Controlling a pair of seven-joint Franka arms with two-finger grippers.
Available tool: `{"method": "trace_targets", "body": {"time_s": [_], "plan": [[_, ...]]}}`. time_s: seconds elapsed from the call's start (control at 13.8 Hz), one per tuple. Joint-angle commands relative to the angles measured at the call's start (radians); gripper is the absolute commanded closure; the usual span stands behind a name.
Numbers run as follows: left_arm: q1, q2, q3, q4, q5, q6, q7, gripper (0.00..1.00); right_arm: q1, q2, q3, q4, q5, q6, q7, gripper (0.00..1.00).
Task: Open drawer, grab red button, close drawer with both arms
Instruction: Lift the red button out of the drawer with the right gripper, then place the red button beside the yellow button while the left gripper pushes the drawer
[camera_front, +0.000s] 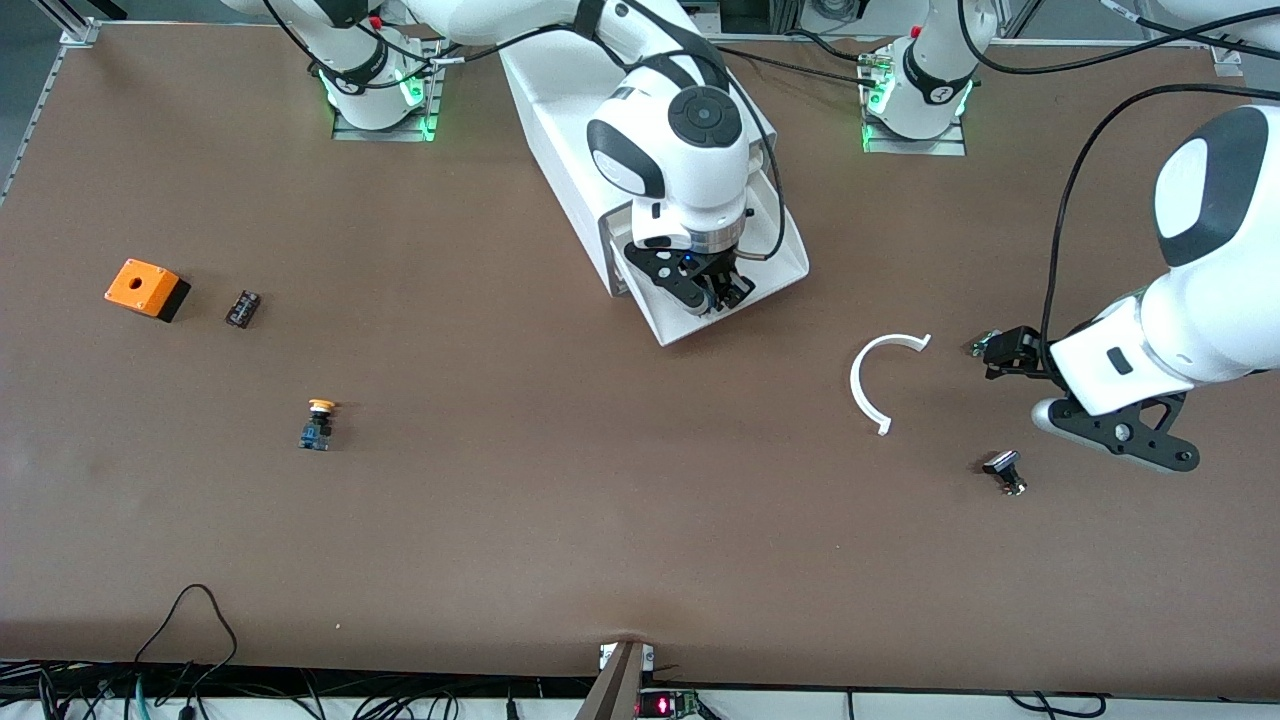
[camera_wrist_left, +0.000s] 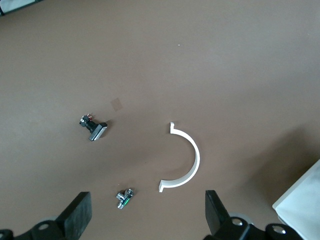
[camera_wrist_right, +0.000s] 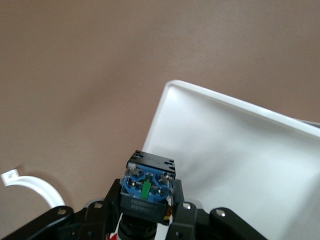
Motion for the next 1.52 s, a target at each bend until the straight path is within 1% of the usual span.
{"method": "trace_targets", "body": {"time_s": [0.0, 0.07, 0.15, 0.22, 0.29, 0.44, 0.65, 0.73, 0.8, 1.02, 1.16, 1.31, 1.45], "plan": [[-0.013, 0.037, -0.005, 0.034, 0.011, 0.031, -0.138, 0.0, -0.048, -0.031, -0.001, 0.038, -0.005, -0.06, -0.122, 1.0], [-0.015, 0.042, -0.011, 0.03, -0.006, 0.031, -0.253, 0.0, -0.074, -0.039, 0.001, 0.038, -0.003, -0.079, -0.197, 1.0], [-0.015, 0.042, -0.012, -0.005, -0.041, 0.031, -0.377, 0.0, -0.106, -0.048, 0.003, 0.038, -0.002, -0.089, -0.293, 1.0], [-0.012, 0.04, -0.012, -0.061, -0.066, 0.04, -0.478, 0.01, -0.144, -0.054, 0.006, 0.036, 0.006, -0.096, -0.388, 1.0], [-0.01, 0.036, -0.018, -0.113, -0.079, 0.066, -0.52, 0.01, -0.178, -0.057, 0.004, 0.036, 0.032, -0.1, -0.473, 1.0], [-0.033, 0.034, -0.041, -0.193, -0.095, 0.167, -0.603, 0.01, -0.252, -0.062, -0.001, 0.031, 0.076, -0.108, -0.669, 1.0], [-0.13, 0.043, -0.043, -0.322, -0.081, 0.386, -0.83, 0.01, -0.365, -0.07, -0.002, 0.001, 0.08, -0.189, -0.909, 1.0], [-0.17, 0.043, -0.043, -0.366, -0.08, 0.434, -0.894, 0.01, -0.403, -0.076, -0.002, -0.027, 0.08, -0.186, -0.996, 1.0], [-0.211, 0.04, -0.041, -0.403, -0.08, 0.448, -0.921, 0.01, -0.44, -0.08, -0.002, -0.051, 0.08, -0.183, -1.088, 1.0], [-0.285, 0.01, -0.046, -0.511, -0.08, 0.451, -0.932, 0.01, -0.535, -0.091, -0.002, -0.143, 0.081, -0.131, -1.318, 1.0], [-0.311, 0.003, -0.051, -0.54, -0.081, 0.469, -0.955, 0.01, -0.604, -0.09, -0.002, -0.221, 0.081, -0.061, -1.452, 1.0], [-0.314, 0.002, -0.093, -0.545, -0.081, 0.47, -1.028, 0.01, -0.669, -0.09, -0.002, -0.307, 0.081, 0.014, -1.549, 1.0], [-0.308, -0.003, -0.138, -0.56, -0.081, 0.466, -1.03, 0.01, -0.721, -0.091, -0.002, -0.396, 0.081, 0.116, -1.627, 1.0]]}}
